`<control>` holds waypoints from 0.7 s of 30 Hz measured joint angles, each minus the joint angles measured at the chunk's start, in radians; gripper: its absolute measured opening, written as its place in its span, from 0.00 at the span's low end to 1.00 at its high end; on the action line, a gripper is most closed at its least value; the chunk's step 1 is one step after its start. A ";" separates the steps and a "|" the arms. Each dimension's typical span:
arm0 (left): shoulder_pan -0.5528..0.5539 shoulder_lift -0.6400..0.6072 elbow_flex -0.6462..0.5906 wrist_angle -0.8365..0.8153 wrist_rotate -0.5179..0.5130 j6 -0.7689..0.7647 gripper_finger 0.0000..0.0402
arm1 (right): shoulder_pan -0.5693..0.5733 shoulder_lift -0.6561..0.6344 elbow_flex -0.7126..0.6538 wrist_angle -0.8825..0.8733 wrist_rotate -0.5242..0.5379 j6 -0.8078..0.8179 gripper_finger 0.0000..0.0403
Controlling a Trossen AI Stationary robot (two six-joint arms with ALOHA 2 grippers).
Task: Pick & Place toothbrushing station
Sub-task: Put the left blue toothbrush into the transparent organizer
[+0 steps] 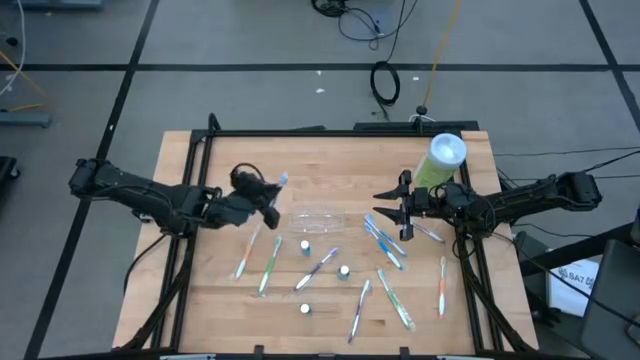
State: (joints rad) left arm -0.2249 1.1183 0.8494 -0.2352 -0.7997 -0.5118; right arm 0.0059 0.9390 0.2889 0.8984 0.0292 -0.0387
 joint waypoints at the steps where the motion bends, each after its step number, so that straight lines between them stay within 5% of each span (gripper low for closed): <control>1: 0.000 0.000 0.001 0.069 -0.012 0.068 0.03 | 0.000 0.000 0.000 -0.004 0.000 0.000 0.35; 7: 0.000 0.095 0.000 0.297 -0.155 0.251 0.03 | 0.000 0.000 0.000 -0.028 0.000 0.000 0.35; 21: 0.015 0.455 0.001 0.470 -0.239 0.011 0.02 | 0.000 0.000 -0.001 -0.064 0.000 0.038 0.35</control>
State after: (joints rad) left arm -0.2101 1.5732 0.8501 0.2343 -1.0388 -0.5012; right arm 0.0059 0.9394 0.2882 0.8347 0.0292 -0.0006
